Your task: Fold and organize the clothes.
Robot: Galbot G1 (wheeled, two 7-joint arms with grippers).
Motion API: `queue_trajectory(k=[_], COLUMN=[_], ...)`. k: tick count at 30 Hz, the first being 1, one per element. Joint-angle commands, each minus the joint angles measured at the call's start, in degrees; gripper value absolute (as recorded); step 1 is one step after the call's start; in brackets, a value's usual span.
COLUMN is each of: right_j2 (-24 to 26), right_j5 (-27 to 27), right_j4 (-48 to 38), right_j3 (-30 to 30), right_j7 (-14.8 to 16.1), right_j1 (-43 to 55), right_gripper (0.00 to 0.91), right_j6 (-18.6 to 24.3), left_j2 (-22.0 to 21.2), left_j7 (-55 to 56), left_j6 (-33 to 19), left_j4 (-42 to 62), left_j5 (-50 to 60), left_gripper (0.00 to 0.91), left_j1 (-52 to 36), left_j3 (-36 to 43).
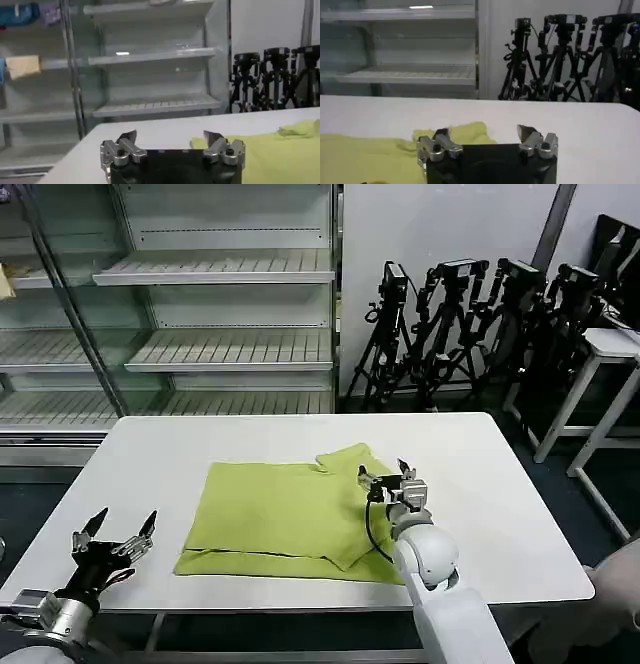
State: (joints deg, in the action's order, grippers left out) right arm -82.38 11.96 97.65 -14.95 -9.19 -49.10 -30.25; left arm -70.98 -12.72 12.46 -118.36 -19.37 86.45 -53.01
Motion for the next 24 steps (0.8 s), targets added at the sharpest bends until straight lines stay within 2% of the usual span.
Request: queue_trajectory(k=[1,3,7,10,15,20,24], right_j2=[0.21,0.62,-1.81,-2.57,-2.34,-3.71,-4.63], right_j5=[-1.12,-1.16,-1.43,-2.44,-6.17,-7.53,-9.49], right_j4=[-5.66,-8.44,-14.52,-14.40,-14.79,-14.97,-17.42], right_j3=[-0.89,-0.96,-1.72,-1.71,-0.02,0.04,0.43], right_j7=[3.90,3.91,3.95,4.43,5.29,4.81,4.67], right_j1=[3.06,4.12,5.95,6.35,8.52,9.82,11.74], right_gripper=[0.907,0.907,0.907,0.907,0.907,0.907,0.907], right_j6=[2.83,3.18,3.55,3.20,2.97,1.45,0.96], left_j2=[1.42,0.71,0.14,-0.81,0.00,0.71,1.78], left_j7=[-1.88,-1.84,-1.23,0.12,0.17,1.02,0.96], left_j6=[-7.07,-6.71,-5.64,-5.28,-5.20,-2.78,-2.94], left_j4=[8.24,7.83,7.16,6.74,7.53,6.96,6.38], left_j5=[7.86,8.09,9.23,8.90,7.37,4.37,4.45], left_gripper=[0.907,0.907,0.907,0.907,0.907,0.907,0.907], left_j1=[-9.63,-10.05,-9.58,-9.14,-8.51,-10.94,-10.69], left_j3=[9.02,9.87,12.59,12.94,13.16,12.75,13.20])
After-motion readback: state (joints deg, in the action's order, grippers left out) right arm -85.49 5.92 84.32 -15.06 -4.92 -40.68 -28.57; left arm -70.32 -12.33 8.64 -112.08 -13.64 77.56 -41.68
